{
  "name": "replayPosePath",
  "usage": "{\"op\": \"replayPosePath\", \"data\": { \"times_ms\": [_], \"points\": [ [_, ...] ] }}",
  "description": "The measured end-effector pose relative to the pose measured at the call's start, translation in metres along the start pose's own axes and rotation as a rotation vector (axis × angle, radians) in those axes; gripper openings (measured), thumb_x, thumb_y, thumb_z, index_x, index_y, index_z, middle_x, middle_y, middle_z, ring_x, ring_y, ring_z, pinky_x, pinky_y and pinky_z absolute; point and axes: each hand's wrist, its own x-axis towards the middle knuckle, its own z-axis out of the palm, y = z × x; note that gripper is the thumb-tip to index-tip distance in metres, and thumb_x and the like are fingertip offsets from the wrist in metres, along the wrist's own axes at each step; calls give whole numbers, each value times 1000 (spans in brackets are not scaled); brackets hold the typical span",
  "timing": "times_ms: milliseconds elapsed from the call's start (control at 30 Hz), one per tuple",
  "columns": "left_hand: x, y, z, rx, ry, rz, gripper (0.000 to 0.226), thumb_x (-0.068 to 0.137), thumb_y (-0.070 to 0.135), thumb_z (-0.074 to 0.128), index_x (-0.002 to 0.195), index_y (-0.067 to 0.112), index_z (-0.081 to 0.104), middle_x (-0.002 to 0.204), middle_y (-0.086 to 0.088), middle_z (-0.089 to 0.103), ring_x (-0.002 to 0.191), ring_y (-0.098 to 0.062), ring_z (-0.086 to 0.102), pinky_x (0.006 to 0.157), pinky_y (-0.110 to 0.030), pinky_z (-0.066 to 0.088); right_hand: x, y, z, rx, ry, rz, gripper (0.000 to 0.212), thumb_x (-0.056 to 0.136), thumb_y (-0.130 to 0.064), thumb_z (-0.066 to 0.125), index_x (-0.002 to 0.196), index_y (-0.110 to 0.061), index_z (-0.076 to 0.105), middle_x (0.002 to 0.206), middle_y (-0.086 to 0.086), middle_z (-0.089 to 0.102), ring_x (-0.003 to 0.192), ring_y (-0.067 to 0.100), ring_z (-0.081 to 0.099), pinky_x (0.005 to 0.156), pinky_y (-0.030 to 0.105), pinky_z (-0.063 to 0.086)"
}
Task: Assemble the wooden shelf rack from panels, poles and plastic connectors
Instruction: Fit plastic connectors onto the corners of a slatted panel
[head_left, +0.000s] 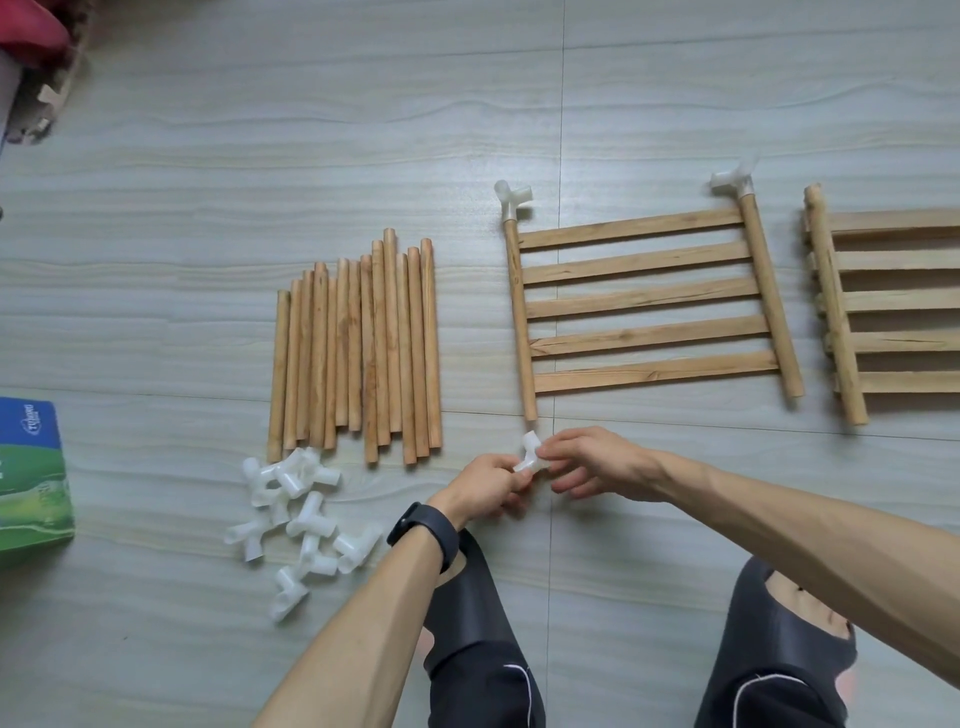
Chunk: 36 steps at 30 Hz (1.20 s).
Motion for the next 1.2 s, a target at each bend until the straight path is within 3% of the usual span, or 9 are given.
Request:
{"op": "replayPosePath", "data": {
  "times_ms": [167, 300, 400, 467, 567, 700, 900, 1100, 1200],
  "points": [
    [2, 13, -17, 197, -152, -16, 28, 105, 25, 52, 78, 18, 57, 78, 1, 56, 58, -9, 47, 56, -20, 37, 0, 3, -1, -24, 77, -56, 36, 93, -39, 73, 121, -18, 65, 97, 0, 67, 69, 12, 65, 72, 27, 53],
    [3, 19, -25, 131, -216, -82, 11, 102, 20, 56, 98, 19, 66, 77, 4, 53, 58, -8, 45, 61, -22, 41, 0, 0, -5, 70, 28, -5, 27, 94, -31, 72, 118, -20, 65, 83, 4, 64, 68, 17, 61, 68, 28, 56],
    [7, 18, -20, 73, -55, -24, 24, 104, 24, 54, 121, 13, 66, 84, 4, 59, 61, -8, 55, 57, -21, 43, 0, 2, -5, -84, 56, -19, 18, 97, -27, 68, 104, -11, 63, 81, 10, 69, 67, 18, 62, 66, 28, 55],
    [7, 15, -14, 12, 79, 63, 26, 100, 13, 55, 126, 14, 61, 89, 2, 63, 65, -12, 60, 54, -21, 44, 2, 4, -1, -69, 112, -25, 17, 100, -26, 64, 102, -10, 59, 80, 8, 71, 63, 15, 65, 61, 26, 55],
    [9, 7, -8, 16, 257, 144, 51, 82, -5, 57, 125, 23, 55, 102, 2, 63, 78, -16, 61, 58, -22, 47, 6, 3, 2, -6, 215, -84, 16, 103, -22, 59, 103, -6, 59, 79, 8, 70, 59, 12, 64, 59, 24, 55],
    [10, 2, -6, 280, 318, 260, 78, 75, 14, 73, 141, 37, 38, 114, 8, 53, 86, -16, 63, 81, -30, 55, 9, 0, 1, 49, 242, -114, 13, 103, -18, 58, 102, -5, 59, 84, 12, 71, 61, 14, 64, 60, 25, 55],
    [11, 12, -6, 554, 384, 365, 92, 77, 65, 74, 150, 39, 24, 134, 11, 51, 108, -18, 62, 86, -42, 54, 7, 0, 9, 224, 217, -55, 15, 106, -16, 54, 96, -6, 58, 76, 10, 69, 59, 13, 61, 58, 24, 56],
    [10, 12, -9, 537, 424, 407, 78, 86, 58, 69, 150, 38, 28, 137, 15, 53, 93, -13, 65, 84, -43, 55, 4, -6, 5, 237, 230, -19, 25, 106, -26, 55, 109, -3, 63, 94, 11, 73, 63, 12, 61, 57, 24, 55],
    [12, 10, -9, 465, 438, 410, 72, 89, 50, 70, 149, 35, 33, 139, 14, 56, 101, -18, 66, 89, -45, 53, 4, -12, 7, 196, 257, -28, 20, 105, -30, 57, 105, -10, 60, 96, 9, 76, 62, 12, 62, 56, 25, 53]
  ]
}}
